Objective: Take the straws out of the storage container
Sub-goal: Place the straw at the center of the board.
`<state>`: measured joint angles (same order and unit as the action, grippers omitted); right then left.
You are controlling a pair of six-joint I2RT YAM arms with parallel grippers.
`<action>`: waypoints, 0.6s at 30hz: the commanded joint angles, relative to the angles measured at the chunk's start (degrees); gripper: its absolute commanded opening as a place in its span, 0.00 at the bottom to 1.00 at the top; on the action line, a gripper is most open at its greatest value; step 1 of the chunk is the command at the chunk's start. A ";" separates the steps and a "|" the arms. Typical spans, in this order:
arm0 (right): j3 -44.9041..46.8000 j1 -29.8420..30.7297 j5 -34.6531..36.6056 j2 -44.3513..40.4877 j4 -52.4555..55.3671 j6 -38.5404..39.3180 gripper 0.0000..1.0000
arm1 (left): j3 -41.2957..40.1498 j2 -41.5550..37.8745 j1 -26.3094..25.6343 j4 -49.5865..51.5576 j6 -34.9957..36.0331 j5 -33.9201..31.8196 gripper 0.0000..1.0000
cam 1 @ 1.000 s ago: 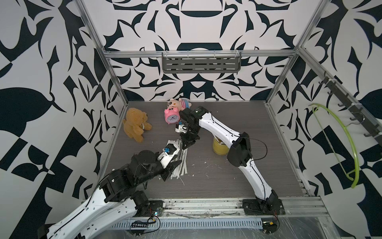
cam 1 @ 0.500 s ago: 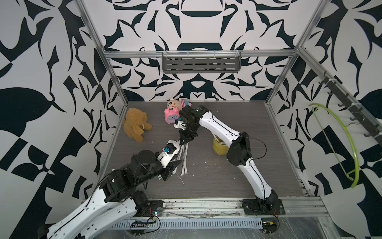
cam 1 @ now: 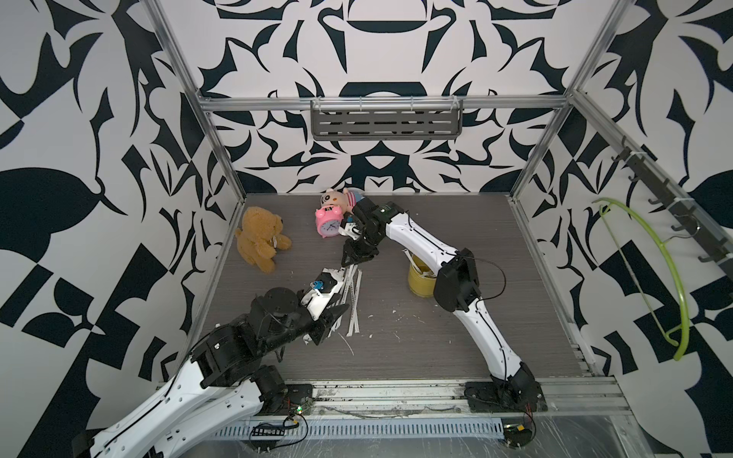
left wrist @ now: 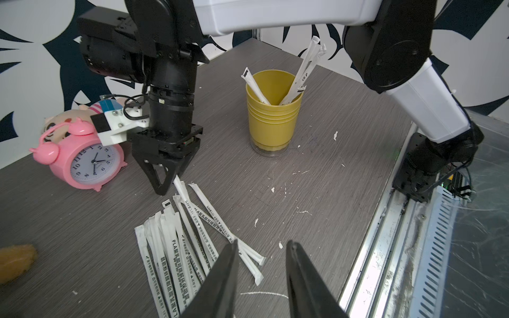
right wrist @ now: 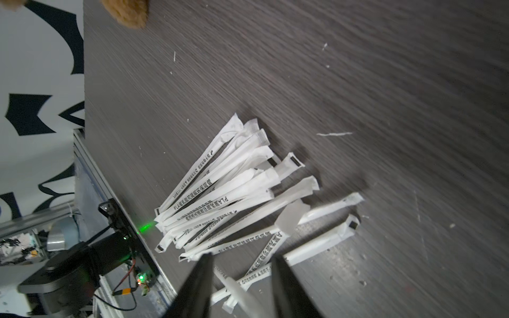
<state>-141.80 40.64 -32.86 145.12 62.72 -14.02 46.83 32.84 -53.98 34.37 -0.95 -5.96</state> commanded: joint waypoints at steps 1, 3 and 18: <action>-1.13 0.40 -2.21 -1.46 -2.17 -0.21 0.57 | -0.98 -0.29 -0.08 -2.05 -1.06 -1.82 0.35; -0.59 0.49 -2.12 -1.60 -2.72 -0.30 0.59 | -1.06 -0.14 -0.08 -2.13 -1.88 -3.36 0.35; 1.06 4.43 12.19 -3.92 -0.20 6.85 0.82 | -1.88 -0.44 -0.08 -2.91 -5.27 -6.99 0.34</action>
<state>-140.92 42.54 -25.76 145.56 60.47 -11.20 44.99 33.01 -53.98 32.32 -5.76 -12.05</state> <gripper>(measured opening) 0.816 0.337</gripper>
